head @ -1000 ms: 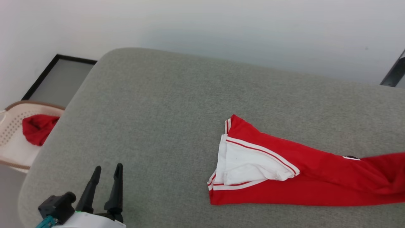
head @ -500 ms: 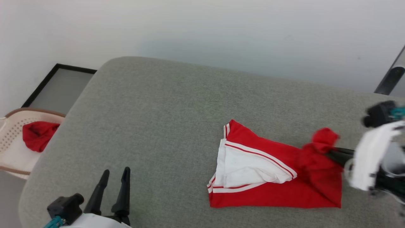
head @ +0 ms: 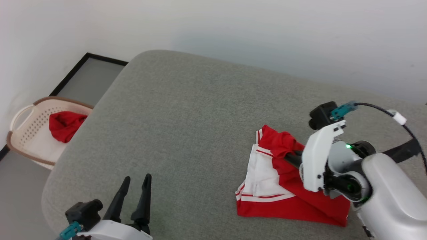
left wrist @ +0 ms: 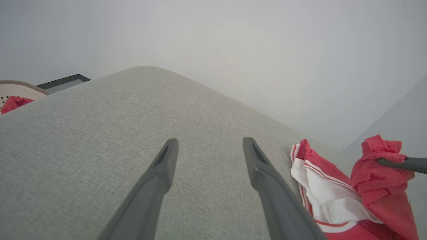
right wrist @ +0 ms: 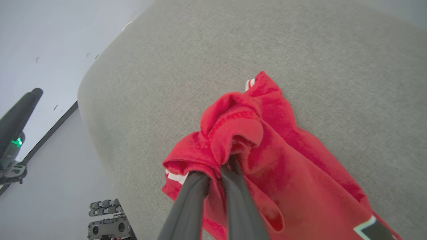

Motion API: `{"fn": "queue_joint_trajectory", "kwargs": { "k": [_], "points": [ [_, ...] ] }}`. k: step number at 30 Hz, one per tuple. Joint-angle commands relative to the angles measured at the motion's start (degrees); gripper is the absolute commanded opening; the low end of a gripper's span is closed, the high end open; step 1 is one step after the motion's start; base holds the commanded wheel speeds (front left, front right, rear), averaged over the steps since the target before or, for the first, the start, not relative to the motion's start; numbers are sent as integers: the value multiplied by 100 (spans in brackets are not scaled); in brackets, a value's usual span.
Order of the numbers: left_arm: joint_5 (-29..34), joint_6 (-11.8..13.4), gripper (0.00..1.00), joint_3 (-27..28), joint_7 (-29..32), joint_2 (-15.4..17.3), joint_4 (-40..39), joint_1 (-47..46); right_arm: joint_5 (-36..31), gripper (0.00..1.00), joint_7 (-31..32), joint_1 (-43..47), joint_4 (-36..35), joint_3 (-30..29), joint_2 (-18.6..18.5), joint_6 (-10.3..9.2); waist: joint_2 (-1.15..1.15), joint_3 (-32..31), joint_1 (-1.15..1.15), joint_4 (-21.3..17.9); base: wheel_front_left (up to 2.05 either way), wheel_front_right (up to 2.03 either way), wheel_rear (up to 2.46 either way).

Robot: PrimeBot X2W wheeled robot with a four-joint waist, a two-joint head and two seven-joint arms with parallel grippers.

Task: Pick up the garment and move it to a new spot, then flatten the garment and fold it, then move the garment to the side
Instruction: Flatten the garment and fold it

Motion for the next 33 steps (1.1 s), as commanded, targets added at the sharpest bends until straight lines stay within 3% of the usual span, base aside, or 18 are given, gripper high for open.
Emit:
{"fn": "queue_joint_trajectory", "kwargs": {
  "k": [1,8,9,11,13,19,24,29,33],
  "points": [
    [-28,-18,100,-18,-5,-34,8,-65,-51,0,-66,-108,133,108,45,-5,0,63,0,79,0,0,0],
    [-44,-18,100,-70,-5,-102,103,-140,-288,0,-443,-481,807,681,117,-5,0,125,0,156,0,0,0],
    [-42,-18,100,-77,-5,-107,114,-155,-301,7,-493,-514,884,750,131,-5,0,126,0,158,0,0,0],
    [-39,-18,100,-75,-5,-106,129,-176,-242,46,-584,-586,1004,876,161,-5,0,122,0,154,0,0,0],
    [-49,-18,100,-63,-5,-95,140,-176,-175,100,-673,-668,1073,975,184,-5,0,116,0,132,0,0,0],
    [-48,-18,100,9,-5,-36,156,-119,106,100,-880,-852,1041,1207,177,-5,0,66,0,-31,0,0,0],
    [-8,-19,100,89,-5,12,138,-51,311,100,-1087,-948,707,1341,-61,-5,0,13,0,-263,0,0,0],
    [55,-19,100,187,-5,74,94,32,443,100,-1604,-762,156,1405,-489,-5,0,-68,0,-571,0,0,0],
    [133,-18,100,311,-5,130,28,159,219,100,-2496,-592,-326,1459,-1002,-5,0,-132,0,-851,0,0,0]
  ]
}}
